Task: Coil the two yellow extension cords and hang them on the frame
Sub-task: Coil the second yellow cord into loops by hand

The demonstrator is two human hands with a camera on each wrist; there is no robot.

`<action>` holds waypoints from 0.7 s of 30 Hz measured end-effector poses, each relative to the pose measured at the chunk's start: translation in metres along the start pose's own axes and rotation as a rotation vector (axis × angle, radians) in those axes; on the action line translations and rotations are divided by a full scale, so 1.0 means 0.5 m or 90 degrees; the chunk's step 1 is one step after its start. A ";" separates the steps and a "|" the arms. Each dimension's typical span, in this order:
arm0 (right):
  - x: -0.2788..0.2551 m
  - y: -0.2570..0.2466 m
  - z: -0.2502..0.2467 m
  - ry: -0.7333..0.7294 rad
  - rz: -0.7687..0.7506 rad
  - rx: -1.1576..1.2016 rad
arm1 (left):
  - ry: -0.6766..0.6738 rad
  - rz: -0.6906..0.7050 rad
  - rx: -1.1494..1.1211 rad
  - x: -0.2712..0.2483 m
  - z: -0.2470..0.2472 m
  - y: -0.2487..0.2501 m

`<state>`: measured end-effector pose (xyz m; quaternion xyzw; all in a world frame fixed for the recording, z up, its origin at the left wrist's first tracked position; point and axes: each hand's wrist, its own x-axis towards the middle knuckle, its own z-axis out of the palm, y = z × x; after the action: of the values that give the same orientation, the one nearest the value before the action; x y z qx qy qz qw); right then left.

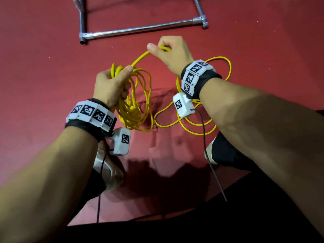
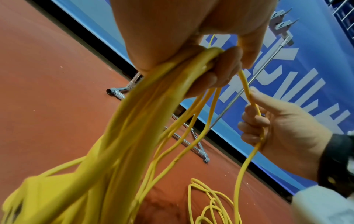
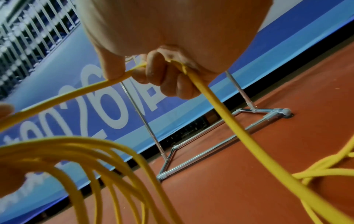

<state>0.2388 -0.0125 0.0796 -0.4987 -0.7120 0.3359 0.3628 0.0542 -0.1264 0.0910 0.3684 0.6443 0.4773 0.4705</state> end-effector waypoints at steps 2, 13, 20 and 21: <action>-0.002 -0.009 0.011 -0.014 -0.001 -0.022 | 0.001 0.001 -0.009 -0.002 0.006 -0.003; -0.090 0.125 0.007 -0.222 0.164 -0.193 | 0.163 0.074 -0.148 0.031 -0.040 0.037; -0.105 0.127 0.002 -0.206 0.203 -0.251 | 0.295 0.097 -0.171 0.061 -0.068 0.056; -0.100 0.111 0.011 -0.210 0.186 -0.276 | 0.293 0.101 -0.154 0.062 -0.061 0.053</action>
<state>0.2719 -0.0453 0.0213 -0.6004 -0.7371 0.3009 0.0756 0.0168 -0.0990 0.1115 0.2406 0.6415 0.6574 0.3138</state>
